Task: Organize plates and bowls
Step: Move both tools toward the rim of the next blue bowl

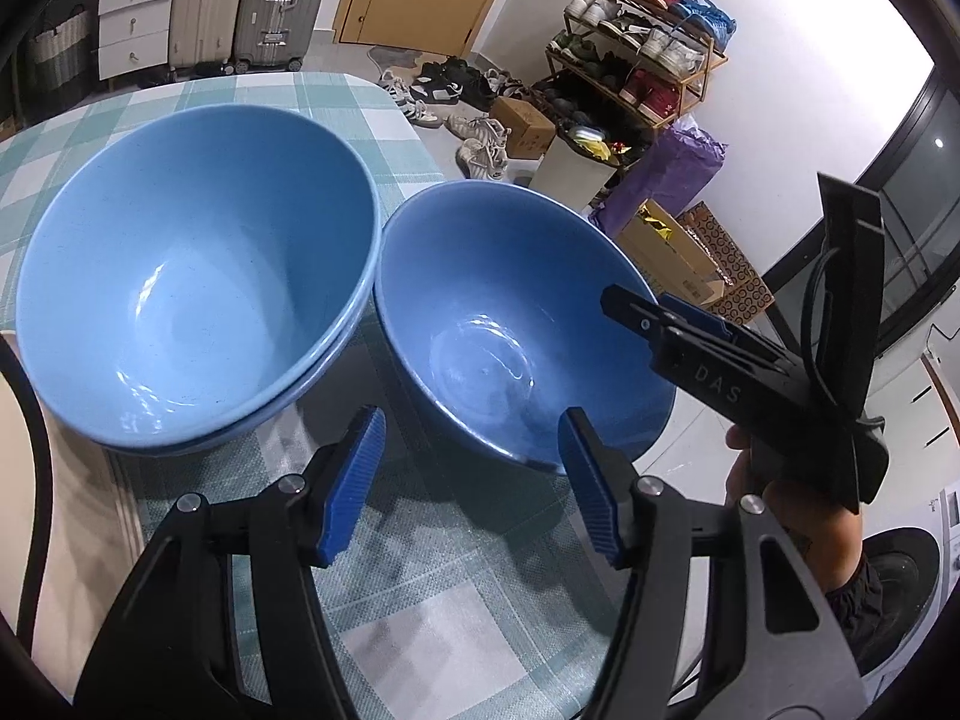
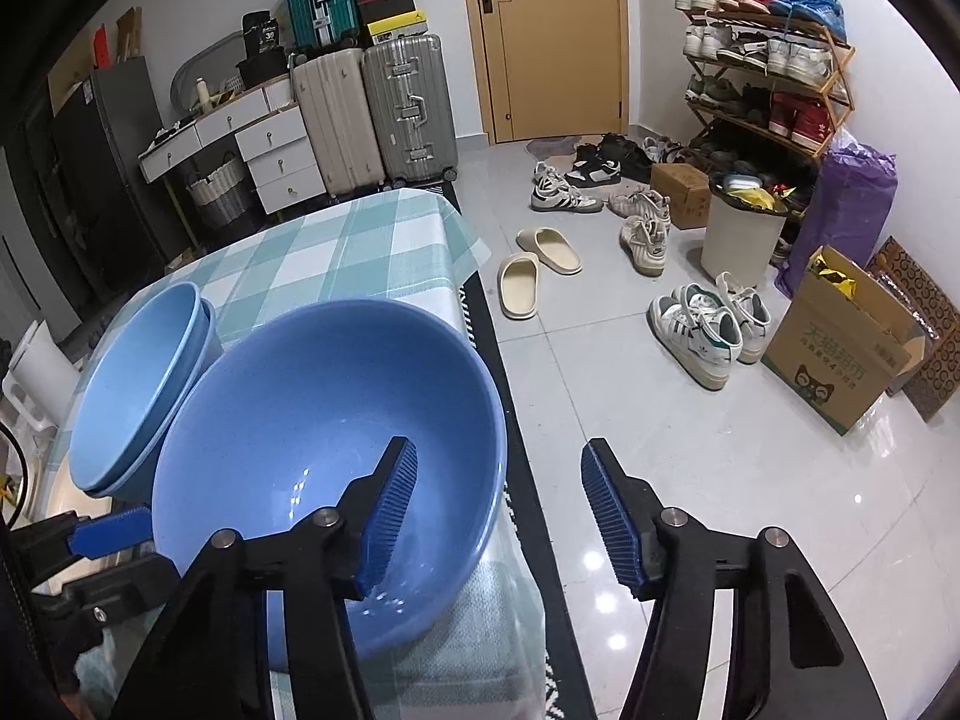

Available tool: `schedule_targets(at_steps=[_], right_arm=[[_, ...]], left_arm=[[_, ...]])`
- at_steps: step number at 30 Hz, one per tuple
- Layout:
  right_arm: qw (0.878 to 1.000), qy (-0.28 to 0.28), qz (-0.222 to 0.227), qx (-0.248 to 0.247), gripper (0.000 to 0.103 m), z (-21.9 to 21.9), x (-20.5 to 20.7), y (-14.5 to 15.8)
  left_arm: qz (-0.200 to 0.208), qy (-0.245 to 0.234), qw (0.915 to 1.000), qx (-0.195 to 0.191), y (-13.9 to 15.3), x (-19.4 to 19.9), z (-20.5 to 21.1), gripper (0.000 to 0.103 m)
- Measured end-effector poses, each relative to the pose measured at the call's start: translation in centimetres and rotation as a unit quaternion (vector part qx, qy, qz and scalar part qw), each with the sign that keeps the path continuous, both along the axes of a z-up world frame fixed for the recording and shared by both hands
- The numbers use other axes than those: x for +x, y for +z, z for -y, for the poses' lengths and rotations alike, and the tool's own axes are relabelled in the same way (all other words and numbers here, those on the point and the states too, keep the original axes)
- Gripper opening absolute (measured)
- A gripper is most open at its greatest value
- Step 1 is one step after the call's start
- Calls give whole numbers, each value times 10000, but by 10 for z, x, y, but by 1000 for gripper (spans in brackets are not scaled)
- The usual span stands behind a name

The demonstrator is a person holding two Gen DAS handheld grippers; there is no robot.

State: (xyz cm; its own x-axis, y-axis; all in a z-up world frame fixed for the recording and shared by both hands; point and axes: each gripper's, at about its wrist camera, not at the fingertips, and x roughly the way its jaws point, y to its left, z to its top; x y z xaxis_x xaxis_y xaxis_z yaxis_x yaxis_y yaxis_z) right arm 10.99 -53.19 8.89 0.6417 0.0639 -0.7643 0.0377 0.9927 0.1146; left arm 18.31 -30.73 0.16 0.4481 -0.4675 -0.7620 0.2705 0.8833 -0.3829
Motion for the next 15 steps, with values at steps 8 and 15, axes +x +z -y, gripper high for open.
schedule_targets(at_steps=[8,15], right_arm=[[10000,36,14,-19,39,-1,8,-1],[10000,46,10,-81,27,-2,10,-3]], left_arm=[[-9,-25,10000,49,-5,3,3,50],[-8,-71,10000,46,-7,4,1,39]])
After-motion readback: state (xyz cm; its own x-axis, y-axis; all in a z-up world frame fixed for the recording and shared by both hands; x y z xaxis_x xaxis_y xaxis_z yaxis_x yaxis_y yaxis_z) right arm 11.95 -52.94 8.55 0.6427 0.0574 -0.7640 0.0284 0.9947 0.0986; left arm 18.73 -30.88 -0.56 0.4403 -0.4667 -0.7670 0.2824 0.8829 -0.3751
